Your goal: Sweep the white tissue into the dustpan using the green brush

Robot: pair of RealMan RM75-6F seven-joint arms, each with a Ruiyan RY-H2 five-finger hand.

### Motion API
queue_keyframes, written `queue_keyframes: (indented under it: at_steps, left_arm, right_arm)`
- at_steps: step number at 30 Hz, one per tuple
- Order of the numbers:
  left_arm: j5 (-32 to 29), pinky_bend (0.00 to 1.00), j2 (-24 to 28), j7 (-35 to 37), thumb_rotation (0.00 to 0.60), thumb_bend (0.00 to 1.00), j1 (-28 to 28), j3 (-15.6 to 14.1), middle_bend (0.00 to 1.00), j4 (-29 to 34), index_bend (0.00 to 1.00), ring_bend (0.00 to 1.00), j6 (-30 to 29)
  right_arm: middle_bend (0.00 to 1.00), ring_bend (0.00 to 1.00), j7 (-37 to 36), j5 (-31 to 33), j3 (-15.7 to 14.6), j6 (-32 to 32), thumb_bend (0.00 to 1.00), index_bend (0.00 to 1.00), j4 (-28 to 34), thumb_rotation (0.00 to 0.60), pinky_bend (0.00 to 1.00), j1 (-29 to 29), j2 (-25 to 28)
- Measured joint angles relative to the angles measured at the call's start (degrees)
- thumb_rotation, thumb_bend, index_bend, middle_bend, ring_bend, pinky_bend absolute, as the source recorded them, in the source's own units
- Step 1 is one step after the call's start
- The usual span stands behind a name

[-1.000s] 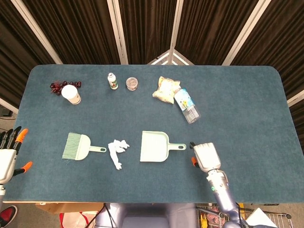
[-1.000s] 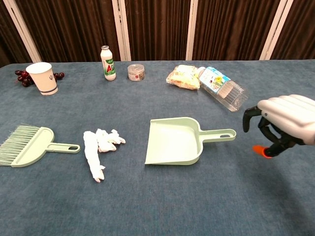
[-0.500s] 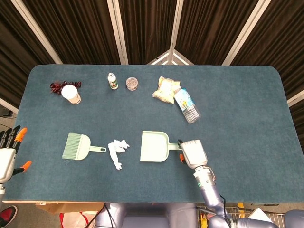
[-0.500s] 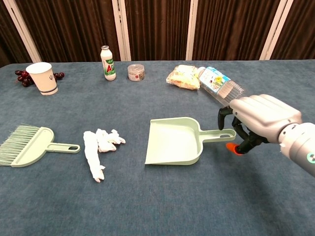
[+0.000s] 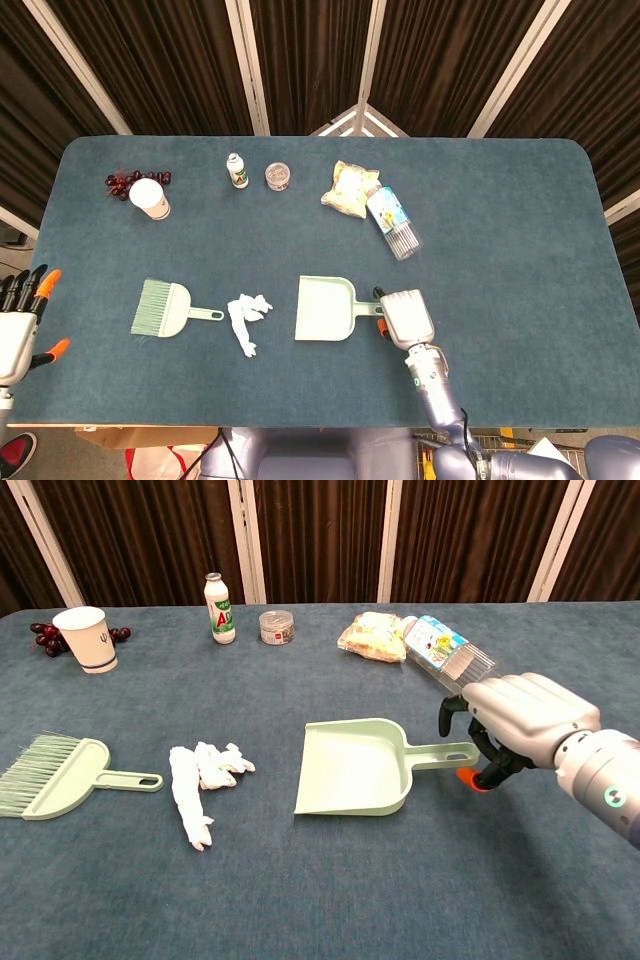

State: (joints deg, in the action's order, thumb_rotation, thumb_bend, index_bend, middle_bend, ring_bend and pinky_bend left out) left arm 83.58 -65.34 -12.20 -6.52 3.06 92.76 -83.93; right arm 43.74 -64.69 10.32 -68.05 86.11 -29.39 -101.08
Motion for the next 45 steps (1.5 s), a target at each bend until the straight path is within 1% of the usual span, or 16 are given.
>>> queue_keyframes:
  at_steps: [4, 7, 9, 11, 19, 22, 24, 27, 30, 31, 32, 34, 36, 38, 42, 45]
  left_arm:
    - [-0.23, 0.00, -0.23, -0.41, 0.600, 0.01, -0.17, -0.06, 0.00, -0.07, 0.00, 0.00, 0.47]
    - [-0.17, 0.00, -0.49, -0.82, 0.600, 0.01, -0.32, -0.09, 0.00, -0.17, 0.00, 0.00, 0.58]
    - [-0.21, 0.00, -0.62, -1.01, 0.600, 0.01, -0.38, -0.08, 0.00, -0.21, 0.00, 0.00, 0.64]
    - [-0.35, 0.00, -0.67, -1.14, 0.600, 0.01, -0.46, -0.05, 0.00, -0.19, 0.00, 0.00, 0.82]
    - [-1.18, 0.00, -0.57, -2.06, 0.600, 0.02, -1.62, 0.33, 0.00, 0.82, 0.00, 0.00, 2.80]
    - [-2.37, 0.05, -0.22, -2.54, 0.600, 0.07, -2.70, 0.94, 0.00, 2.18, 0.00, 0.01, 4.65]
    - [-3.40, 0.11, 0.01, -3.31, 0.600, 0.13, -3.70, 1.46, 0.01, 3.17, 0.02, 0.05, 6.24]
    - [-4.84, 0.17, 0.05, -5.27, 0.600, 0.22, -5.17, 2.11, 0.06, 4.22, 0.07, 0.12, 8.29]
    - [-6.32, 0.21, -0.33, -7.71, 0.600, 0.25, -6.64, 2.56, 0.09, 5.03, 0.11, 0.14, 10.43]
    - [-6.91, 0.23, -0.54, -8.58, 0.600, 0.25, -7.16, 2.70, 0.11, 5.26, 0.12, 0.16, 11.17]
    - [-7.55, 0.27, -0.80, -9.50, 0.600, 0.25, -7.67, 2.86, 0.15, 5.47, 0.14, 0.19, 11.86]
    - [-8.92, 0.36, -1.56, -11.99, 0.600, 0.26, -8.87, 3.20, 0.27, 5.76, 0.19, 0.30, 13.20]
    - [-10.15, 0.47, -2.72, -14.85, 0.600, 0.28, -10.16, 3.55, 0.43, 5.86, 0.24, 0.44, 14.25]
    - [-10.98, 0.55, -4.12, -17.31, 0.600, 0.29, -11.34, 3.84, 0.52, 5.71, 0.29, 0.52, 14.95]
    - [-12.19, 0.67, -8.44, -21.75, 0.600, 0.32, -14.03, 4.46, 0.64, 4.24, 0.36, 0.63, 15.97]
    - [-12.97, 0.73, -11.20, -24.23, 0.600, 0.33, -15.85, 4.82, 0.72, 2.67, 0.40, 0.70, 16.65]
  right_arm:
    - [0.80, 0.81, -0.06, 0.55, -0.27, -0.13, 0.34, 0.38, -0.44, 0.600, 0.90, 0.00, -0.18]
    - [0.80, 0.81, -0.52, 0.84, -0.45, -0.12, 0.35, 0.46, -0.98, 0.600, 0.90, 0.02, -0.40]
    - [0.80, 0.81, -0.74, 0.91, -0.66, -0.09, 0.39, 0.51, -1.37, 0.600, 0.90, -0.01, -0.62]
    - [0.80, 0.81, -0.82, 0.89, -0.89, -0.09, 0.41, 0.54, -1.71, 0.600, 0.90, -0.06, -0.88]
    - [0.80, 0.81, -0.98, 0.46, -0.97, -0.72, 0.42, 0.56, -2.06, 0.600, 0.90, -0.44, -1.36]
    - [0.80, 0.81, -0.91, 0.89, 0.02, -0.17, 0.42, 0.57, -2.25, 0.600, 0.90, -1.25, -1.17]
    - [0.80, 0.81, -0.72, 1.48, 1.19, 0.68, 0.42, 0.57, -2.40, 0.600, 0.90, -2.23, -0.93]
    - [0.80, 0.81, -0.14, 1.72, 1.32, 1.01, 0.42, 0.57, -2.58, 0.600, 0.90, -2.84, -0.71]
    - [0.80, 0.81, -0.07, 1.70, 0.98, 0.88, 0.43, 0.57, -2.63, 0.600, 0.90, -2.86, -0.71]
    - [0.80, 0.81, -0.11, 1.55, 0.68, 0.74, 0.43, 0.57, -2.68, 0.600, 0.90, -2.79, -0.73]
    - [0.80, 0.81, -0.16, 1.26, 0.32, 0.55, 0.43, 0.57, -2.80, 0.600, 0.90, -2.72, -0.77]
    - [0.80, 0.81, -0.28, 0.99, 0.08, 0.25, 0.43, 0.57, -3.06, 0.600, 0.90, -2.70, -0.88]
    - [0.80, 0.81, -0.43, 1.10, 0.10, 0.20, 0.43, 0.57, -3.14, 0.600, 0.90, -2.75, -1.00]
    - [0.80, 0.81, -0.33, 1.08, 0.09, 0.13, 0.43, 0.57, -3.31, 0.600, 0.90, -2.89, -1.06]
    - [0.80, 0.81, -0.24, 1.07, -0.10, -0.36, 0.43, 0.57, -2.96, 0.600, 0.90, -2.78, -0.92]
    - [0.80, 0.81, -0.19, 1.22, -0.22, -0.37, 0.43, 0.57, -3.06, 0.600, 0.90, -2.78, -0.93]
